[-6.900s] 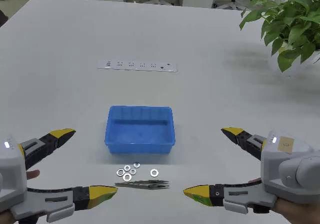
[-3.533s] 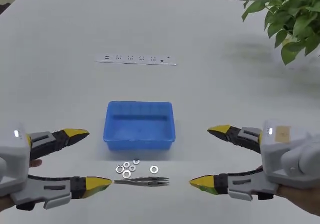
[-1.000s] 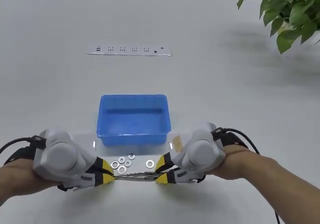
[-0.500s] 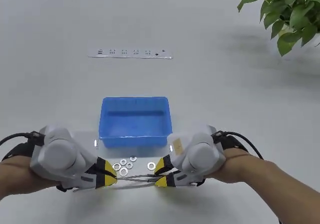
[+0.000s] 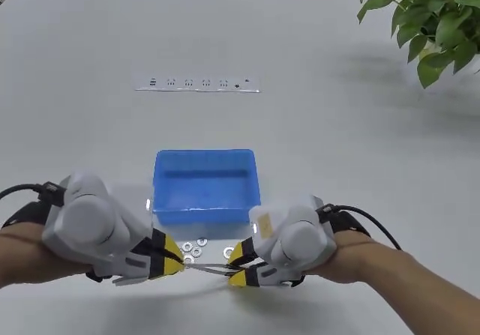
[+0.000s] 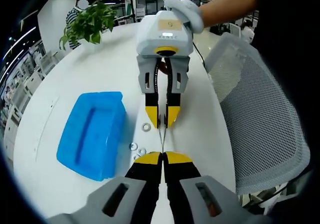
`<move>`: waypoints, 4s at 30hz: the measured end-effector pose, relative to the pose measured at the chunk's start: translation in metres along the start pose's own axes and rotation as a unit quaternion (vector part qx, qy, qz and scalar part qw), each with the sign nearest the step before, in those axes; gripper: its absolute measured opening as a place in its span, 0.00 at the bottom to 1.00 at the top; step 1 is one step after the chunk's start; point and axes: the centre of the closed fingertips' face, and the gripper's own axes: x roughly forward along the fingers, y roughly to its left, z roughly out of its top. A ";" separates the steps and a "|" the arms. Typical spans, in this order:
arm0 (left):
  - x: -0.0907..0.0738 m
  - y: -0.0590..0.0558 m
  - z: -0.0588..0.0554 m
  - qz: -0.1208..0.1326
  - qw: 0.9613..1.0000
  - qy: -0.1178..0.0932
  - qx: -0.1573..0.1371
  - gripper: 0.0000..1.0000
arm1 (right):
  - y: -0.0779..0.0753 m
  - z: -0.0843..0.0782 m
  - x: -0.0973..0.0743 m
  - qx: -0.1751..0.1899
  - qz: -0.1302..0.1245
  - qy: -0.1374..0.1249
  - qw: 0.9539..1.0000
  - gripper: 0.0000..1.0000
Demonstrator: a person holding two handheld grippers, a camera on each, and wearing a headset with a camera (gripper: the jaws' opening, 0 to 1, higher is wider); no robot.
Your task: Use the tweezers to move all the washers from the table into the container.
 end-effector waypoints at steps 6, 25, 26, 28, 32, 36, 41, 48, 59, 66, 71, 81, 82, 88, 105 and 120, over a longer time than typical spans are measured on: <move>-0.009 0.002 0.024 0.005 0.999 -0.029 0.013 0.05 | 0.000 0.005 -0.004 0.014 -0.009 -0.020 1.000 0.12; -0.013 -0.003 0.063 -0.013 0.996 -0.085 0.031 0.06 | 0.000 0.023 -0.003 0.028 -0.018 -0.057 0.998 0.12; -0.013 -0.003 0.064 -0.015 0.996 -0.088 0.031 0.06 | 0.000 0.023 -0.003 0.029 -0.018 -0.057 0.998 0.12; -0.011 -0.003 0.067 -0.017 0.995 -0.097 0.033 0.06 | 0.000 0.022 -0.004 0.028 -0.018 -0.057 0.998 0.12; -0.007 -0.005 0.073 -0.021 0.993 -0.110 0.034 0.06 | 0.000 0.020 -0.005 0.029 -0.020 -0.056 0.998 0.12; -0.001 -0.006 0.075 -0.026 0.993 -0.114 0.035 0.06 | 0.000 0.020 -0.006 0.033 -0.024 -0.058 0.997 0.12; 0.002 -0.006 0.078 -0.027 0.992 -0.117 0.036 0.06 | 0.000 0.019 -0.008 0.038 -0.029 -0.060 0.997 0.12; 0.001 -0.004 0.077 -0.029 0.993 -0.111 0.035 0.06 | -0.003 0.018 -0.012 0.043 -0.037 -0.061 0.997 0.17; -0.001 -0.002 0.078 -0.023 0.993 -0.105 0.044 0.05 | -0.010 0.016 -0.021 0.066 -0.053 -0.069 0.994 0.26; -0.004 0.003 0.080 -0.018 0.993 -0.105 0.048 0.05 | -0.014 0.012 -0.026 0.080 -0.066 -0.071 0.992 0.31; -0.005 0.008 0.081 -0.013 0.993 -0.105 0.052 0.05 | -0.015 0.009 -0.028 0.085 -0.071 -0.070 0.991 0.33; -0.003 0.014 0.083 -0.012 0.993 -0.105 0.058 0.05 | -0.013 0.003 -0.030 0.090 -0.073 -0.067 0.991 0.33; -0.002 0.015 0.083 -0.012 0.993 -0.105 0.059 0.05 | -0.013 0.003 -0.030 0.091 -0.074 -0.067 0.991 0.33; 0.001 0.017 0.085 -0.013 0.993 -0.104 0.063 0.05 | -0.013 0.000 -0.031 0.094 -0.075 -0.065 0.991 0.33; 0.004 0.018 0.083 -0.030 0.991 -0.109 0.077 0.06 | -0.019 0.012 -0.029 0.082 -0.078 -0.075 0.991 0.32; 0.005 0.021 0.081 -0.035 0.991 -0.109 0.064 0.06 | -0.028 0.024 -0.023 0.075 -0.093 -0.078 0.990 0.19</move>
